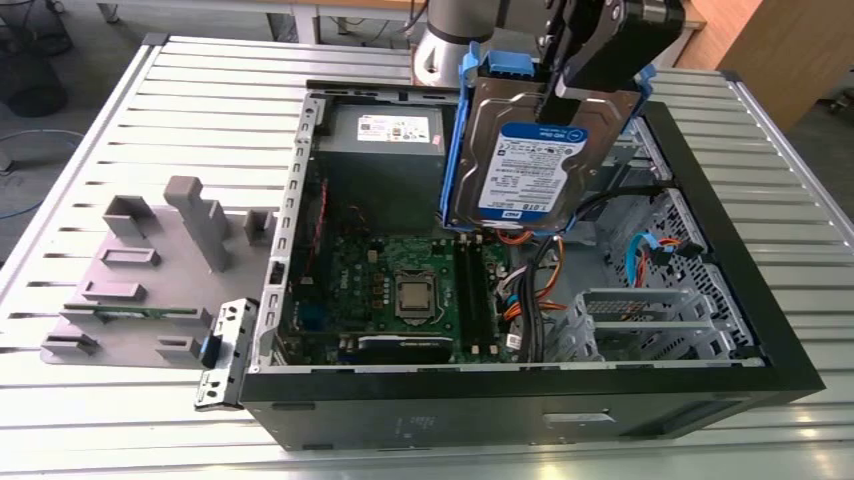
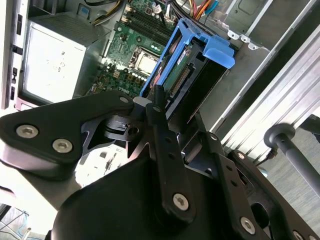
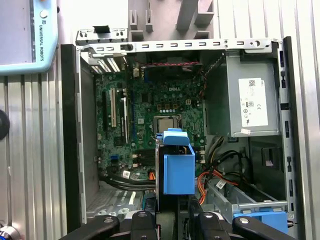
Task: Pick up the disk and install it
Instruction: 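Pick up the disk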
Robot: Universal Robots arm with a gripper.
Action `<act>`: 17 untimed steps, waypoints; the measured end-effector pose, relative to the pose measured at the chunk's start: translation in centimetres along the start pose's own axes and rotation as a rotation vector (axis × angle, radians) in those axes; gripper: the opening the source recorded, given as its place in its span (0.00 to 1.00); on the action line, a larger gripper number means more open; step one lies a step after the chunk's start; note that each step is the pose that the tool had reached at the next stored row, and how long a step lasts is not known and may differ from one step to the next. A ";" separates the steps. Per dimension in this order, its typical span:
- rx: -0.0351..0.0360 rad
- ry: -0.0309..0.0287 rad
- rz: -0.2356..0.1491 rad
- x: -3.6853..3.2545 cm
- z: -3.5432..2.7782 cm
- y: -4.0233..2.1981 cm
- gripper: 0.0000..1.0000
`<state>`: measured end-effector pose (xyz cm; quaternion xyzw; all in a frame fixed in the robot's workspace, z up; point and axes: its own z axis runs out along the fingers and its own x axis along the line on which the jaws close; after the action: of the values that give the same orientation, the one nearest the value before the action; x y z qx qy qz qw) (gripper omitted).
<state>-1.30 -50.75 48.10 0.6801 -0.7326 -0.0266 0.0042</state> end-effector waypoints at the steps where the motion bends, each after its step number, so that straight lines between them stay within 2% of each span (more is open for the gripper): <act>1: 0.0000 0.0000 0.000 0.00 0.00 -0.01 0.35; 9: 0.0000 0.0001 0.000 0.04 0.00 -0.01 0.35; 17: 0.0002 0.0026 0.000 0.70 -0.03 -0.06 0.35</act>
<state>-1.29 -51.46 48.10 0.6802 -0.7326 -0.0256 0.0051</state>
